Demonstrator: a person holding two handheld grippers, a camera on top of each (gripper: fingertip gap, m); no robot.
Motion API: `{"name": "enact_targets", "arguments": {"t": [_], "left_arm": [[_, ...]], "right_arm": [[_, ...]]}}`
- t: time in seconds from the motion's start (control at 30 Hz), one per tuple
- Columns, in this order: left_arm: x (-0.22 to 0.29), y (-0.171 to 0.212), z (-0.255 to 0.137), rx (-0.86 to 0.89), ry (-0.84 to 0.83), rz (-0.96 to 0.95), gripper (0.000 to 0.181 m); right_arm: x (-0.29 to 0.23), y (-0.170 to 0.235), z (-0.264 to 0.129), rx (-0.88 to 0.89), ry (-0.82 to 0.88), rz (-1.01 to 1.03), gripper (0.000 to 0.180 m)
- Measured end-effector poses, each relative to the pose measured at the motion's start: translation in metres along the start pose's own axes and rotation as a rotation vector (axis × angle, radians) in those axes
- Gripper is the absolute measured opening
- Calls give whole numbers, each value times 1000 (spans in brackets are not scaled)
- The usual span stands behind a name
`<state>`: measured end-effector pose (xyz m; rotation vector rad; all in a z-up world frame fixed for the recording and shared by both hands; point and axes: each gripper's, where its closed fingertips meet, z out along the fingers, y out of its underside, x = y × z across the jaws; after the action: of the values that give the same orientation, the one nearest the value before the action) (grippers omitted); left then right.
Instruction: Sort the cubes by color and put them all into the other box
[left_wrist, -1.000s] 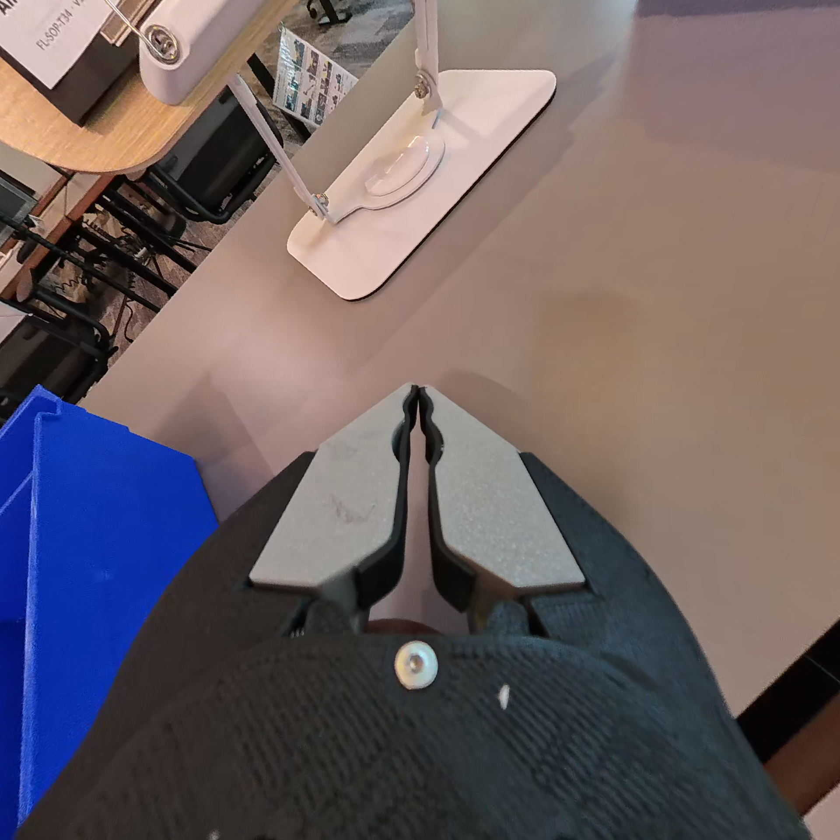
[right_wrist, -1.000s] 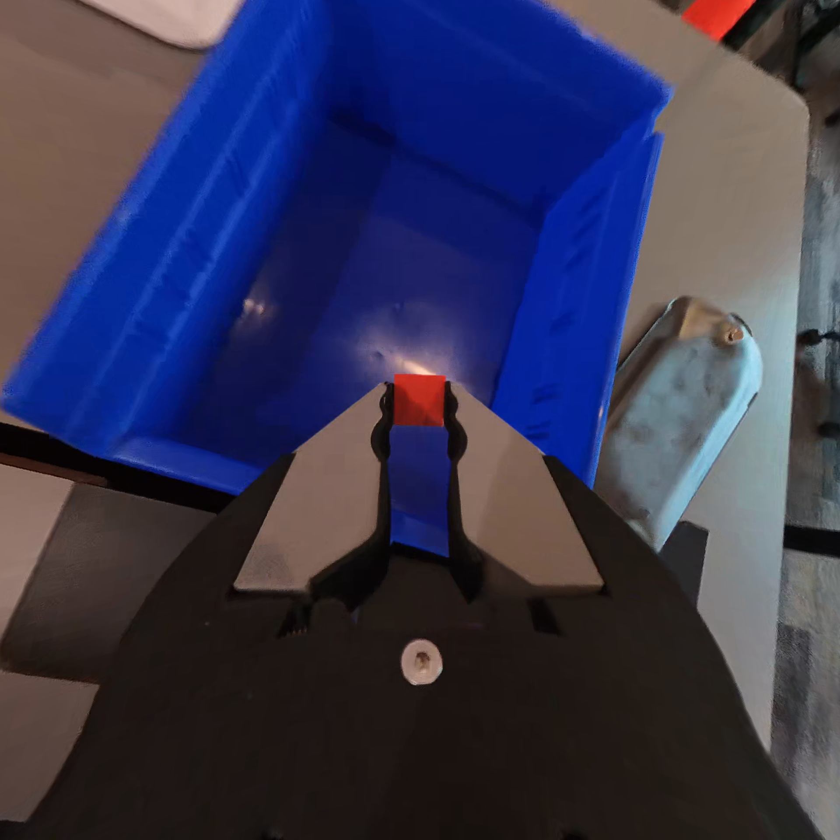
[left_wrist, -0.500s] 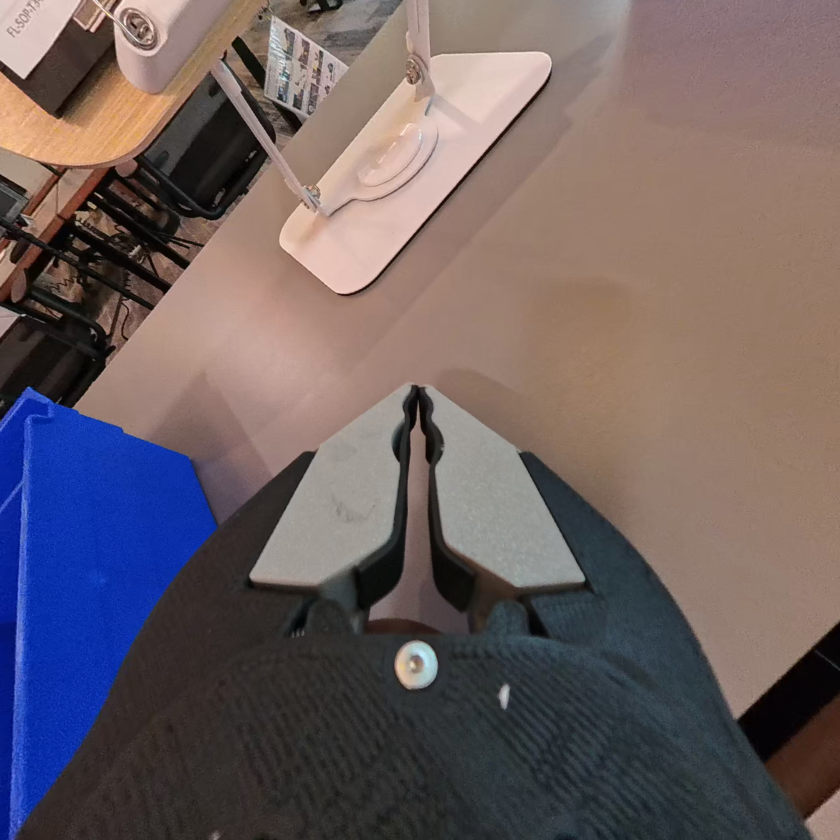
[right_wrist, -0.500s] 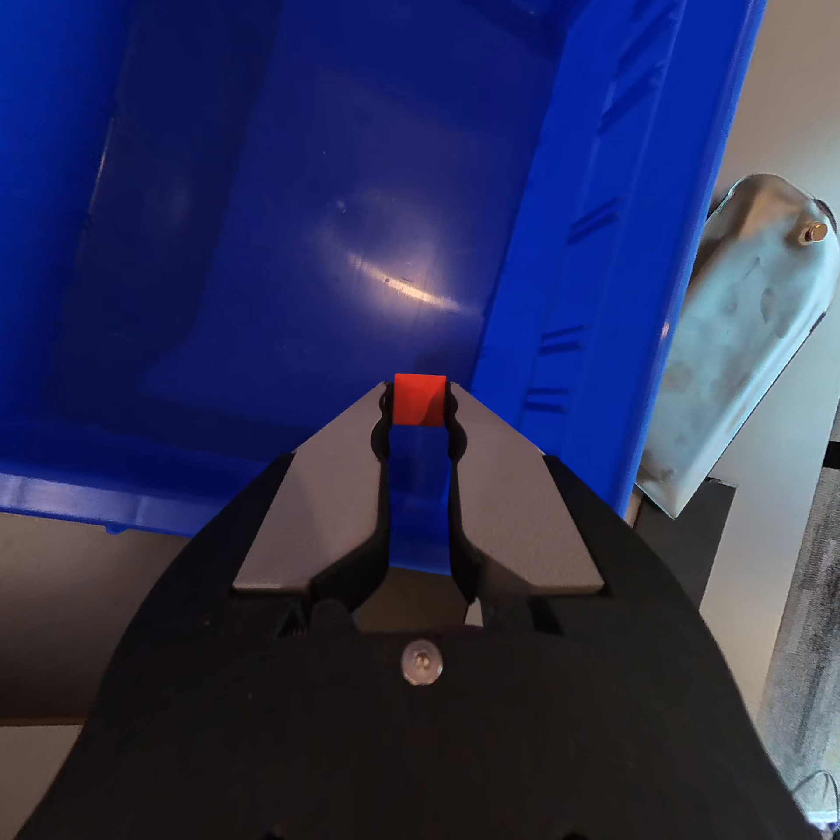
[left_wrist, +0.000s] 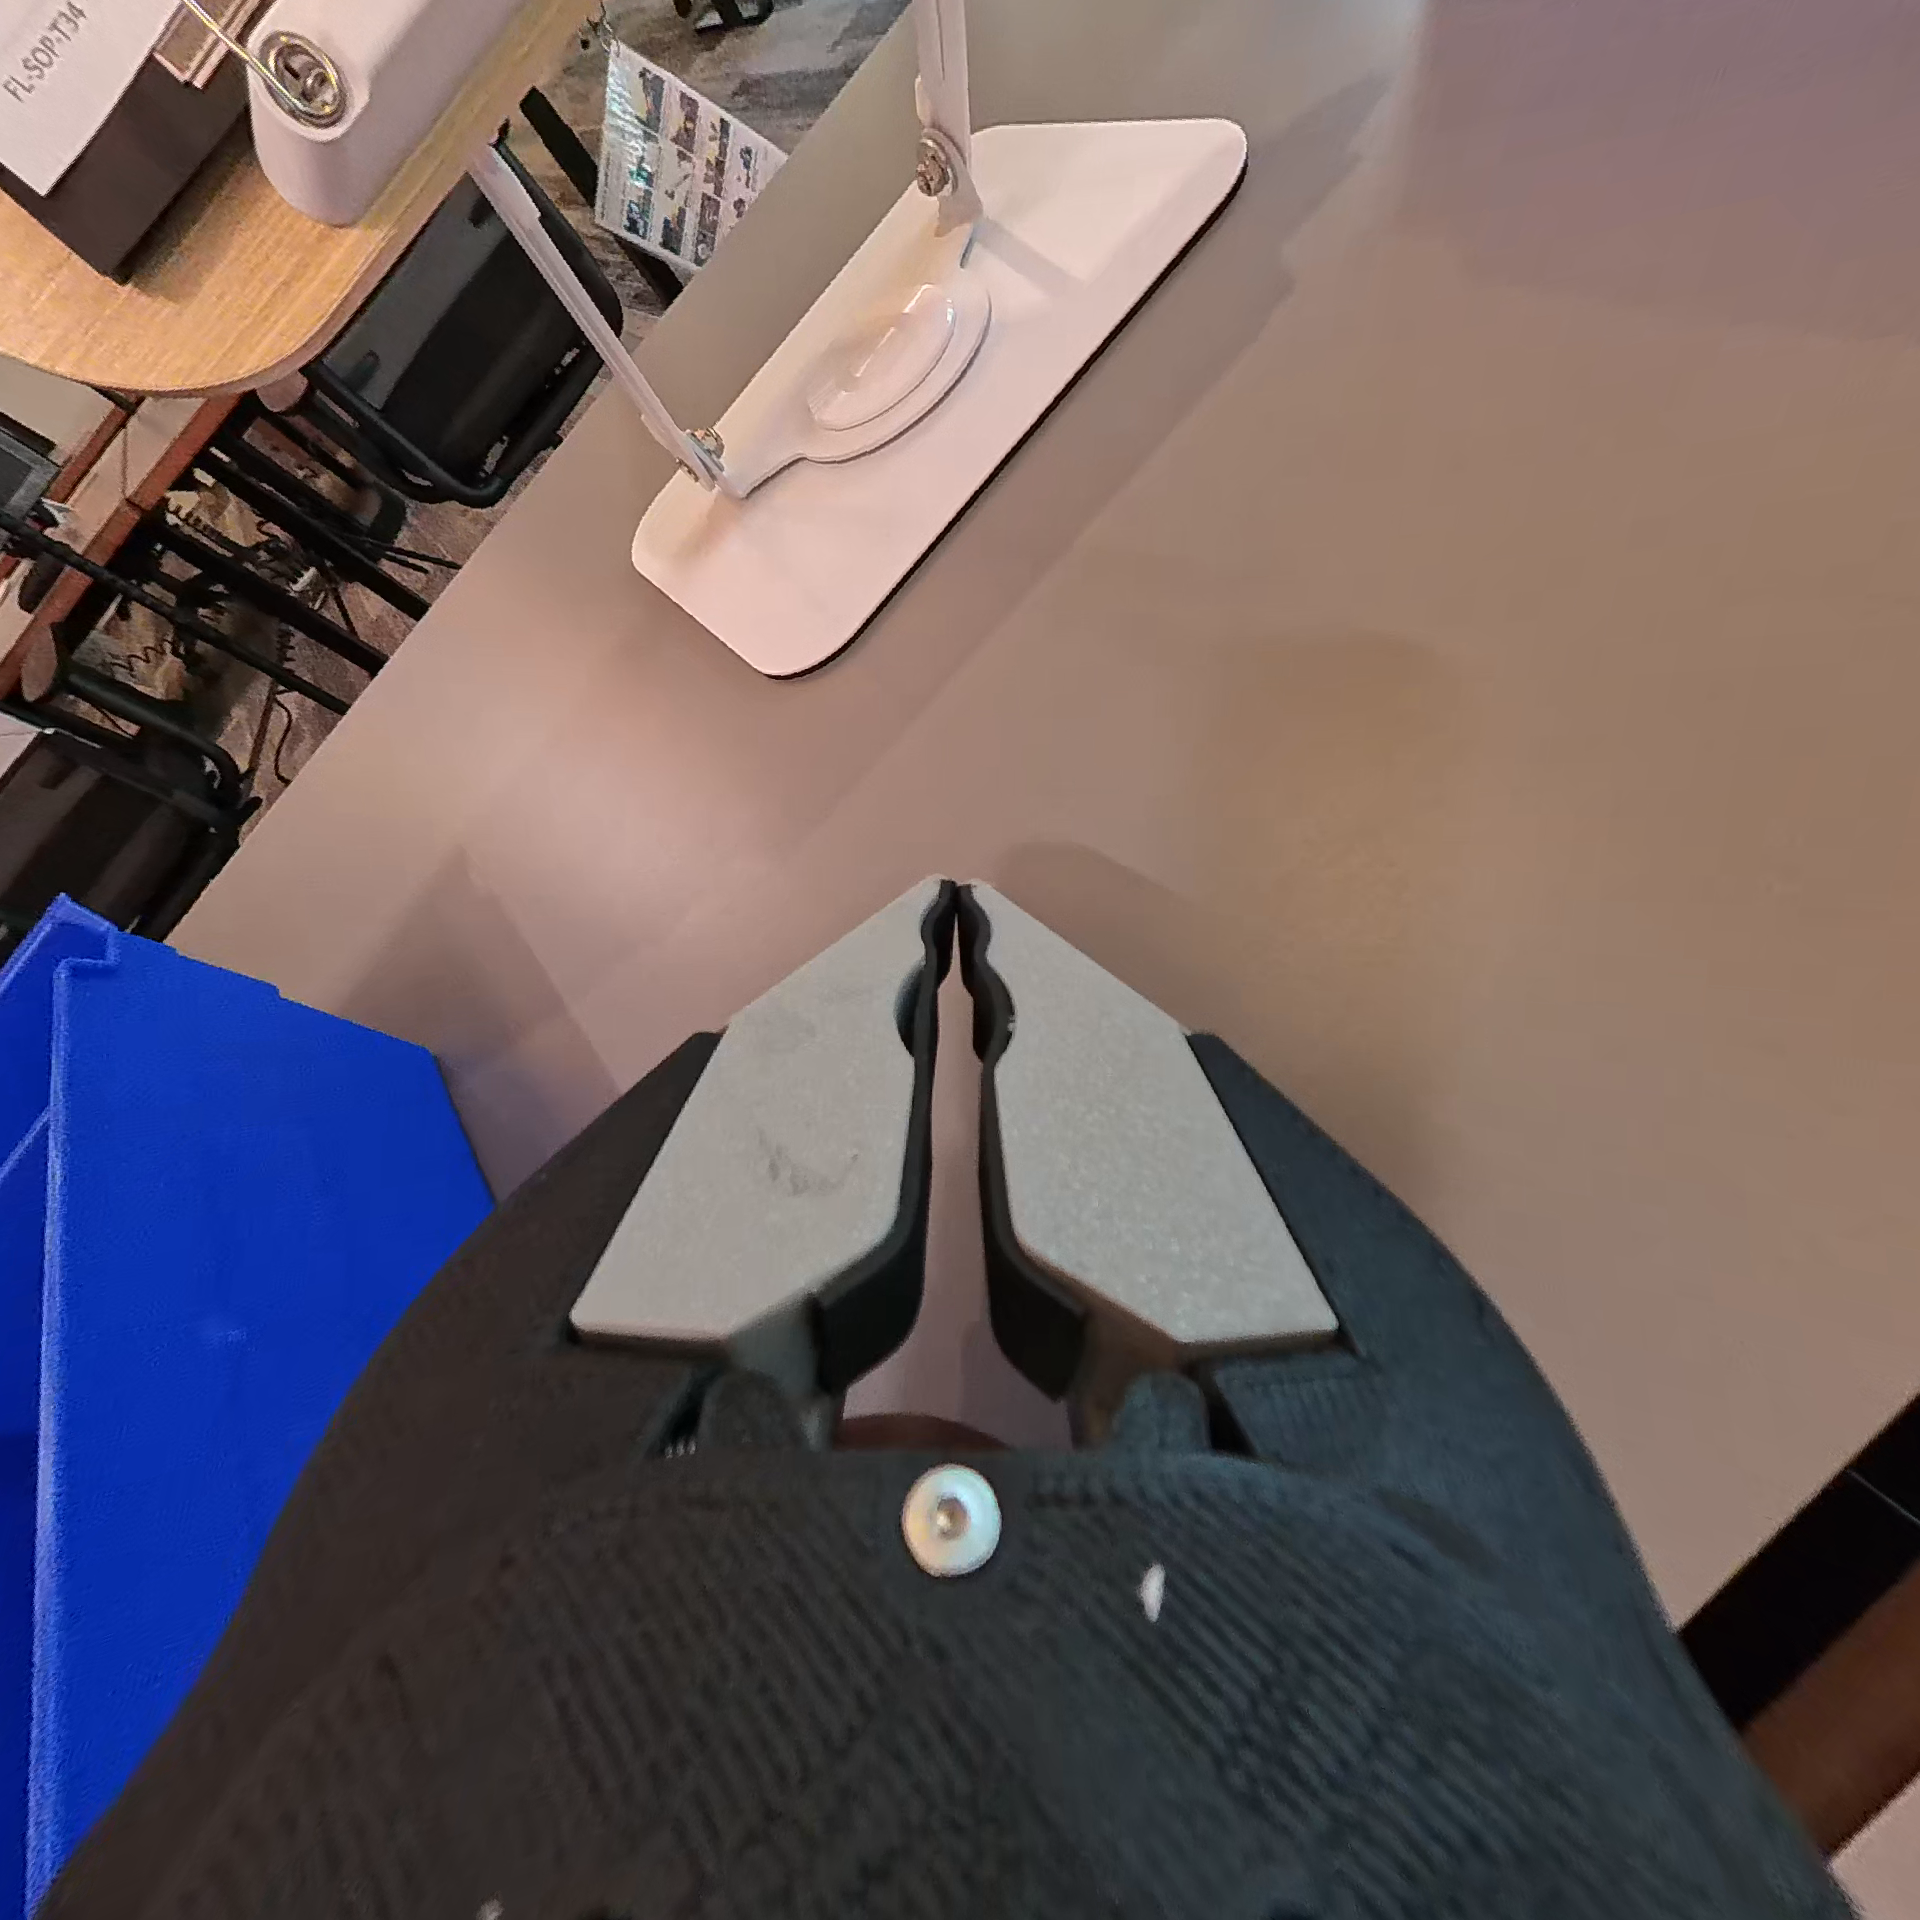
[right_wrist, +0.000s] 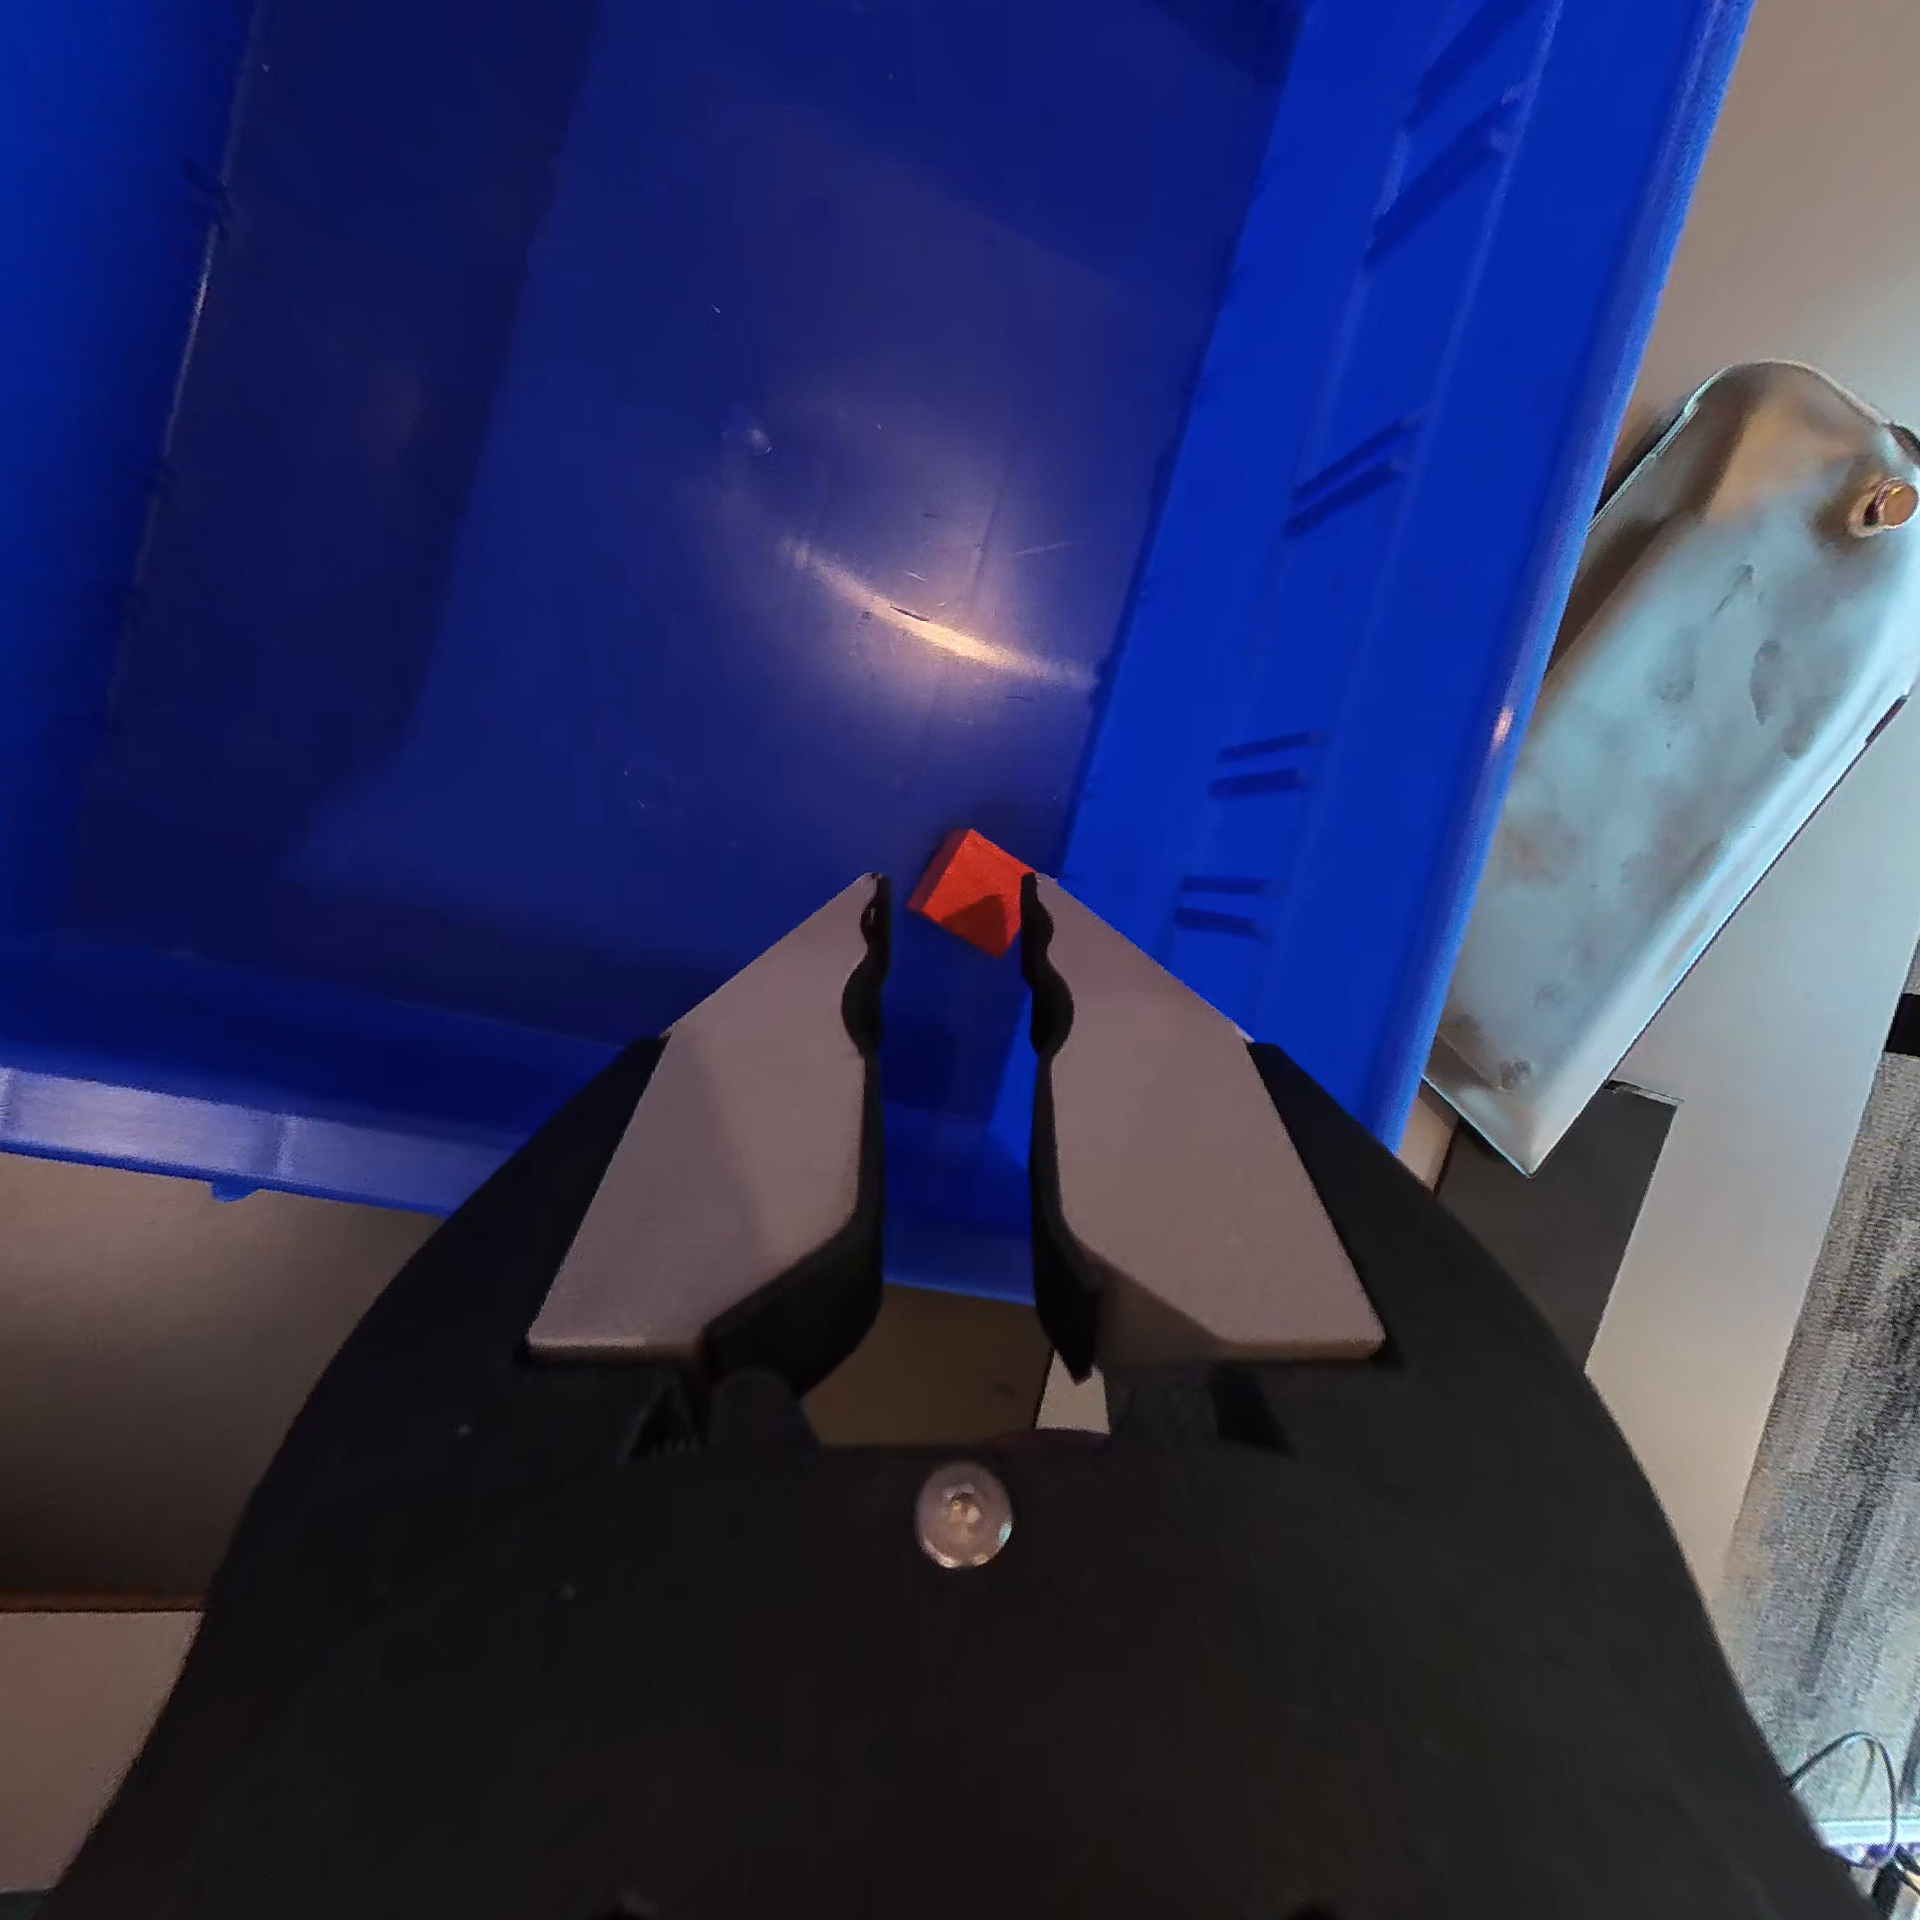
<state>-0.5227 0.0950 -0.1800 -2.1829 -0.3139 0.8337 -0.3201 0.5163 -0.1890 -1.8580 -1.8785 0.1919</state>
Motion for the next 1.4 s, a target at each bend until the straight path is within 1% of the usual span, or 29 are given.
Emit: {"name": "enact_targets", "arguments": {"t": [0.1,0.17,0.27,0.37,0.43,0.47,0.53,0.57,0.6,0.67,0.77,0.87,0.9,0.93,1.0,1.07,1.13,1.23,1.27,1.33,1.4], "left_arm": [[0,1,0,-1,0,-3,0],[0,1,1,-4,1,-4,0],[0,2,1,-4,2,-9,0],[0,2,2,-9,3,-13,0],[0,3,2,-9,4,-18,0],[0,3,2,-10,4,-22,0],[0,4,2,-10,5,-28,0],[-1,3,2,-9,4,-32,0],[-1,3,2,-7,3,-37,0],[-2,2,1,1,1,-45,0],[-5,-4,-4,28,-7,-57,0],[-7,-9,-8,57,-13,-75,0],[-7,-10,-8,58,-12,-82,0],[-7,-10,-8,56,-7,-89,0],[-6,-13,-10,62,0,-106,9],[-5,-25,-19,97,1,-128,18],[-7,-39,-34,144,-9,-157,32],[-8,-59,-69,231,49,-228,50],[-16,-65,-84,255,48,-250,50],[-41,-69,-114,284,17,-289,44],[-74,-63,-138,267,-25,-336,47]], "right_arm": [[-1,-6,-6,26,9,-8,21],[-5,-17,-16,74,1,-16,20],[-24,-46,-45,241,-47,-26,22],[-71,-88,-96,514,-198,-33,25],[-116,-113,-139,710,-313,-74,30],[-140,-123,-161,807,-348,-107,29],[-187,-138,-192,949,-392,-171,29],[-212,-144,-198,984,-415,-199,28],[-236,-150,-198,996,-438,-223,29],[-279,-162,-179,972,-464,-261,32],[-321,-184,-124,920,-437,-286,35],[-339,-199,-65,878,-419,-249,36],[-345,-200,-50,838,-438,-241,40],[-351,-199,-39,791,-463,-248,45],[-352,-198,-24,759,-430,-282,46],[-348,-198,-16,762,-357,-327,45],[-347,-197,-19,780,-326,-352,44],[-351,-192,-22,784,-320,-377,44],[-352,-190,-23,783,-323,-387,44],[-355,-188,-23,779,-332,-401,45],[-359,-186,-25,769,-369,-394,45]]}}
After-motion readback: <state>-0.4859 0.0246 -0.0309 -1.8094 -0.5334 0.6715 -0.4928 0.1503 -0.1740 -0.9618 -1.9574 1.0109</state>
